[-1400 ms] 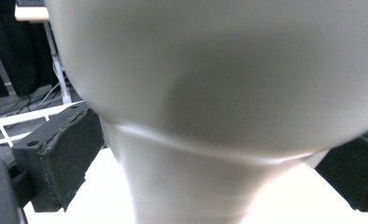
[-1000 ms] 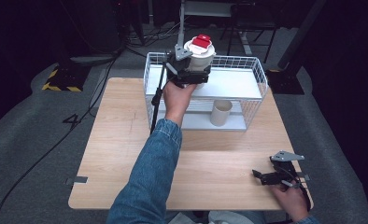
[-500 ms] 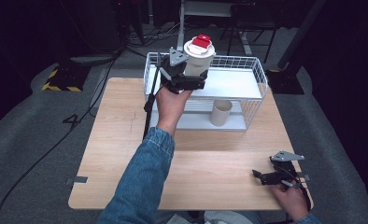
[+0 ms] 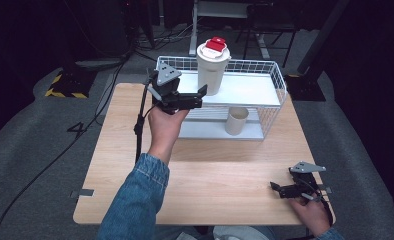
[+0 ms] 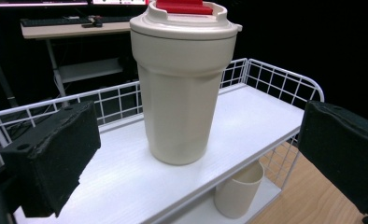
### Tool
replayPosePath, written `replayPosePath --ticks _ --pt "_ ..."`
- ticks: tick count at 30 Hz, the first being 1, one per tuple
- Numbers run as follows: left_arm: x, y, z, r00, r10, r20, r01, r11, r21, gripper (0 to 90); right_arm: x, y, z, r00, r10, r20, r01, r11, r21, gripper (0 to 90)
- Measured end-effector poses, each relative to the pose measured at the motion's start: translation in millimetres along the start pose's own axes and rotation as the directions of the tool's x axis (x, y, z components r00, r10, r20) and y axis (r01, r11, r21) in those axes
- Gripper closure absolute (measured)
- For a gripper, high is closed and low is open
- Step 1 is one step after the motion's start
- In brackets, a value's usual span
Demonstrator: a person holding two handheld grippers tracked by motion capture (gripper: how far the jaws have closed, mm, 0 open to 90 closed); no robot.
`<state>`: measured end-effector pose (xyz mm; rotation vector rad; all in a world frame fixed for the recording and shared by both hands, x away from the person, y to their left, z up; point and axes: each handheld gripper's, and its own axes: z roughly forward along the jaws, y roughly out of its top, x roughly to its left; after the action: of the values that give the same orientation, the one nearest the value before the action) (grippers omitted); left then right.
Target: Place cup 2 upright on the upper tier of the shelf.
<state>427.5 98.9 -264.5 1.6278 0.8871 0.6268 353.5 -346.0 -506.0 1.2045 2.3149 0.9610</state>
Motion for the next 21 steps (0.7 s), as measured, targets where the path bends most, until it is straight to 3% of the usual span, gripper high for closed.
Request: replayPosePath --ticks 5,21 --pt "-1.7 -8.3 -14.2 0.9998 0.020 -0.001 -0.020 0.9998 0.003 0.1 0.1 0.3 0.4 1.0000 -0.001 -0.002 0.001 1.000 -0.001 0.0" --pt "2.8 -41.3 -62.1 0.9996 0.026 -0.003 -0.026 0.9989 0.039 0.0 0.1 0.3 0.4 1.0000 -0.001 -0.002 0.001 1.000 -0.001 0.0"
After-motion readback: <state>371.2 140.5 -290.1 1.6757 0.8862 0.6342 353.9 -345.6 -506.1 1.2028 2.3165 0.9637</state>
